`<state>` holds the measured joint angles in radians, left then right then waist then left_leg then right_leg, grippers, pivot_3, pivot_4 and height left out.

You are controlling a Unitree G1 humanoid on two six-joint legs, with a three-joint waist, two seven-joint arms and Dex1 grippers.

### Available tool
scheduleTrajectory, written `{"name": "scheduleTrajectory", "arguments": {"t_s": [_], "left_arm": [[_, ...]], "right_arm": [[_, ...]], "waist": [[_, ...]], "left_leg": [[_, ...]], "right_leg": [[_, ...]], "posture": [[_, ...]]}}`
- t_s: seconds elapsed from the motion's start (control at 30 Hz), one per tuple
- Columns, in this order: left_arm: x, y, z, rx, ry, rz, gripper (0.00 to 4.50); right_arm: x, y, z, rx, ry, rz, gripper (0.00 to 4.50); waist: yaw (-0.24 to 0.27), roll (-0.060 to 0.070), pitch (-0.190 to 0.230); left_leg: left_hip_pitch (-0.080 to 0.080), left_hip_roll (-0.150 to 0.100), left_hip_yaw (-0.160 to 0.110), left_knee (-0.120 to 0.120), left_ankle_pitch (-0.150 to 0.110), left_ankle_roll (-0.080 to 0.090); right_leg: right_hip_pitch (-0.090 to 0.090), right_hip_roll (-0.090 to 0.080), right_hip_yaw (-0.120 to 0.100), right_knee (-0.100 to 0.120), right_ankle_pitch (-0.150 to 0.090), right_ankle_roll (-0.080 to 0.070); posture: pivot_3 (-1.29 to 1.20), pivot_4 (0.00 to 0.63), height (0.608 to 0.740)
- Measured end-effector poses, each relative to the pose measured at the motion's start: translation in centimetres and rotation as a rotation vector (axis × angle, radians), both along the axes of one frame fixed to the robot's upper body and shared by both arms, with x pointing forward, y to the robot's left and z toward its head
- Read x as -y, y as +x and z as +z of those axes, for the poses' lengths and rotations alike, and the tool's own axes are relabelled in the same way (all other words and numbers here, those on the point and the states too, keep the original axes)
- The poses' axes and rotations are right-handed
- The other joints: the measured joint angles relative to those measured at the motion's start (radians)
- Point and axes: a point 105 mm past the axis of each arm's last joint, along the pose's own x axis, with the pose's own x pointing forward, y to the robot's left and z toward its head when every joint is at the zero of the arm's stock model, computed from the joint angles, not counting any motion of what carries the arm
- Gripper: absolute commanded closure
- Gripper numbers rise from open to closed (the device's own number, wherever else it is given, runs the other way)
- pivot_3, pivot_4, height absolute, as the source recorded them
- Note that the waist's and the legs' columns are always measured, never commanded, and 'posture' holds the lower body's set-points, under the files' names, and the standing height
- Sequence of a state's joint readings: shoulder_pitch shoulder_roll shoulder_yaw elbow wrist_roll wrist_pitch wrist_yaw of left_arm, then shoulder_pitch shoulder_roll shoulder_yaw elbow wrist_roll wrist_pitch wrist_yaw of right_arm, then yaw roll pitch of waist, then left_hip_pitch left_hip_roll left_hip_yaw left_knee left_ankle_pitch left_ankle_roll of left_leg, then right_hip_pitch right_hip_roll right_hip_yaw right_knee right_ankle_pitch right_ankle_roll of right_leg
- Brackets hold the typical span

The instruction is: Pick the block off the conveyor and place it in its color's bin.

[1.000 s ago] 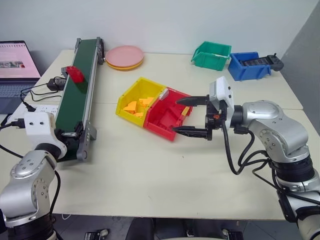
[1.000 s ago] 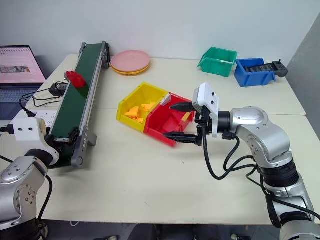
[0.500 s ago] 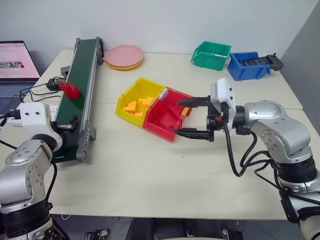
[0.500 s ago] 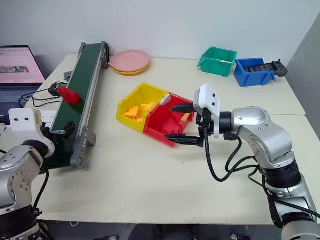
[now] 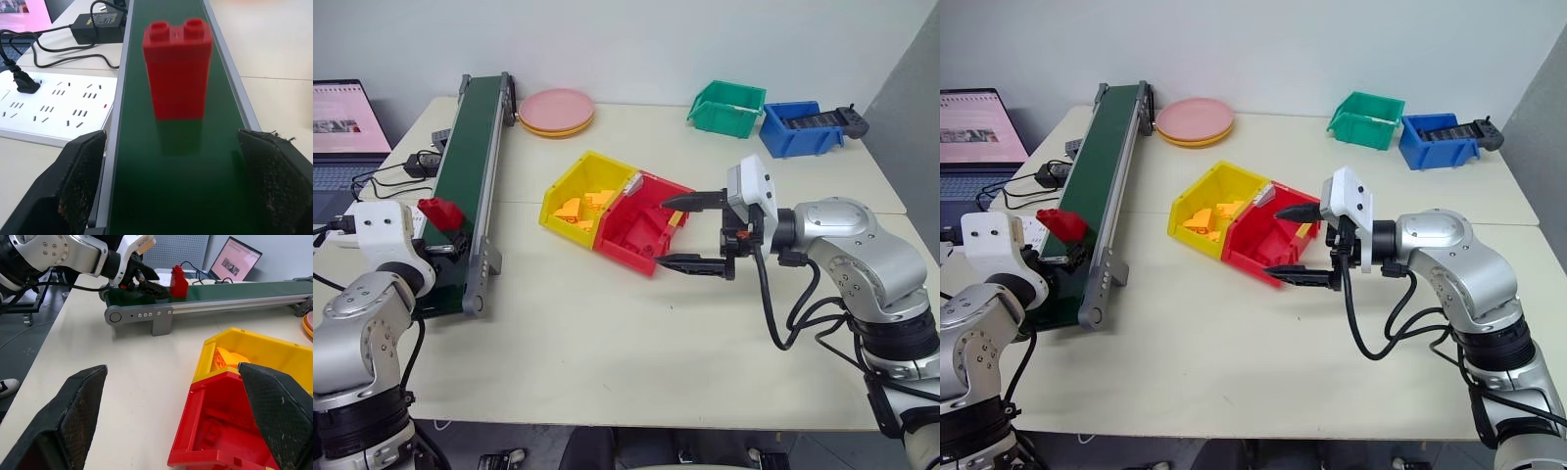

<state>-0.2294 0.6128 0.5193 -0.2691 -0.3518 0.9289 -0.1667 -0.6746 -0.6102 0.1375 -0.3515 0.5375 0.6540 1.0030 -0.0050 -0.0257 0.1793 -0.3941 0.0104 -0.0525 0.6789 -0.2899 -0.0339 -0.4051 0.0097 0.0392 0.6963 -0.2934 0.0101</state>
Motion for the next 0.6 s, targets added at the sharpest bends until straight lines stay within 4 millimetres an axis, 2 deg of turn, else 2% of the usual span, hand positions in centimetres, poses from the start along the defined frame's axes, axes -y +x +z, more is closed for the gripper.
{"name": "scheduleTrajectory", "arguments": {"t_s": [0.23, 0.43, 0.6], "left_arm": [[0.1, -0.2, -0.4, -0.016, 0.01, -0.003, 1.85], [1.8, -0.9, -0.6, 0.001, 0.007, -0.029, 2.98], [2.3, -1.2, -0.1, 0.014, 0.024, -0.036, 2.97]], "right_arm": [[0.0, -0.2, 0.0, 0.002, -0.002, 0.004, 0.0], [0.0, -0.3, 0.0, -0.005, 0.004, 0.013, 0.0], [-0.1, -0.5, 0.1, -0.014, 0.013, 0.032, 0.0]], "waist": [[0.0, 0.0, 0.0], [0.0, 0.0, 0.0], [0.0, 0.0, 0.0]], "left_leg": [[0.0, 0.0, 0.0, 0.0, 0.0, 0.0], [0.0, 0.0, 0.0, 0.0, 0.0, 0.0], [0.0, 0.0, 0.0, 0.0, 0.0, 0.0]], "right_leg": [[0.0, 0.0, 0.0, 0.0, 0.0, 0.0], [0.0, 0.0, 0.0, 0.0, 0.0, 0.0], [0.0, 0.0, 0.0, 0.0, 0.0, 0.0]], "posture": [[0.0, 0.15, 0.74], [0.0, 0.15, 0.74], [0.0, 0.15, 0.74]]}}
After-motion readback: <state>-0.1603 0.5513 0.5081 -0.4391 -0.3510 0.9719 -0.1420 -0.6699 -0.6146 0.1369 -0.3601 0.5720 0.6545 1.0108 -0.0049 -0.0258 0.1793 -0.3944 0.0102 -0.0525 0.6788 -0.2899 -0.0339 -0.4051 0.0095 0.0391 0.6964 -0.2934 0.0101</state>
